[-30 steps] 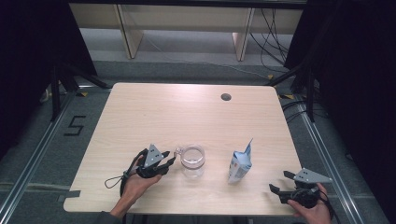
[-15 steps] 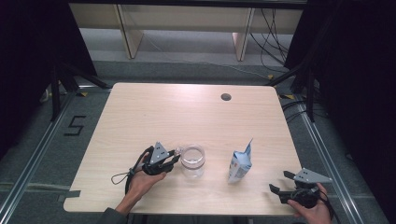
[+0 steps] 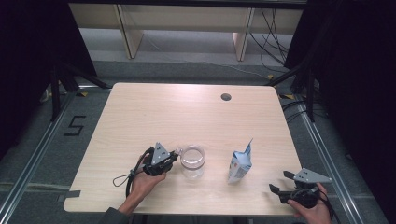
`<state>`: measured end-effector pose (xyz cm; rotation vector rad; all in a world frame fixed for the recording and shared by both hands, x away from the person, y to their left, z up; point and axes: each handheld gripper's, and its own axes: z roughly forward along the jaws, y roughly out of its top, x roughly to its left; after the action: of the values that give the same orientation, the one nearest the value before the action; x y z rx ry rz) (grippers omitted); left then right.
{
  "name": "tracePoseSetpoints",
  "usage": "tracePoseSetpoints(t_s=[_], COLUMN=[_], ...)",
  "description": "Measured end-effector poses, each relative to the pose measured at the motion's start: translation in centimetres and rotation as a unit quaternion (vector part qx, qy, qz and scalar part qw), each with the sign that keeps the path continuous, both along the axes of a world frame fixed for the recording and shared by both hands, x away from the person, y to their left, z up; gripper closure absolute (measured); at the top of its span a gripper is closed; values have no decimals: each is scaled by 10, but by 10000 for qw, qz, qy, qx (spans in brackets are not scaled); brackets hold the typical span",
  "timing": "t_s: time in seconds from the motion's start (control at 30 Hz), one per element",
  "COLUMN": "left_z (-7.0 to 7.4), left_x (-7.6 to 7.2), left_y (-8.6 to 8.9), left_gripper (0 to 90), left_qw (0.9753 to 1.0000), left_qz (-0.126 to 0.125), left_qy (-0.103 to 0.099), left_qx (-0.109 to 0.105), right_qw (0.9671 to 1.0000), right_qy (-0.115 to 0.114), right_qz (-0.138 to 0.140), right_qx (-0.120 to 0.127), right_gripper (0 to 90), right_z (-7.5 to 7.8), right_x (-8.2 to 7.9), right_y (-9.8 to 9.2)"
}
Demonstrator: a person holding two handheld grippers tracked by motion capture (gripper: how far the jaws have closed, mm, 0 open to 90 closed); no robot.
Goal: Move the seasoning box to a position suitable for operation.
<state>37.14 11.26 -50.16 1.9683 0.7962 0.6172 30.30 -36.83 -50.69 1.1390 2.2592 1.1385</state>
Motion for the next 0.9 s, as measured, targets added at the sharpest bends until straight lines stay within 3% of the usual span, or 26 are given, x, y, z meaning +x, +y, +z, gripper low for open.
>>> tracePoseSetpoints(t_s=[0.13,0.3,0.37,0.43,0.5,0.6,0.63,0.7,0.73,0.8,0.83,0.9], left_z=[2,3,4,4,5,5,5,6,6,7,6,7], left_x=[-10,-26,-31,-36,-38,-43,-45,-49,-50,-50,-51,-52], left_y=[-2,-6,-6,-10,-9,-11,-12,-10,-12,-11,-13,-11], left_gripper=[817,812,810,809,806,800,797,793,792,791,791,791], left_qw=[9998,9994,9993,9988,9988,9987,9986,9986,9983,9986,9984,9986], left_qz=[147,261,256,358,347,331,354,300,366,316,359,292], left_qy=[88,238,273,315,340,394,384,434,453,424,429,440], left_qx=[55,-64,31,-62,30,-4,-102,12,-58,14,-87,29], right_qw=[10000,10000,10000,10000,10000,9999,10000,9999,9999,10000,10000,9999], right_qy=[-2,-72,-73,-77,-78,-87,21,64,-128,-74,-17,-106], right_qz=[0,-18,-18,-15,-19,-20,-49,-82,-24,-13,-38,-14], right_qx=[15,-50,-61,-47,-46,-50,2,77,-64,-9,8,-5], right_gripper=[184,183,183,184,184,184,185,185,186,187,187,187], right_z=[0,1,0,1,1,1,2,2,2,2,2,3], right_x=[0,0,0,0,0,-1,-2,-3,-1,-1,-2,-2], right_y=[0,0,0,0,0,0,1,3,1,1,2,1])
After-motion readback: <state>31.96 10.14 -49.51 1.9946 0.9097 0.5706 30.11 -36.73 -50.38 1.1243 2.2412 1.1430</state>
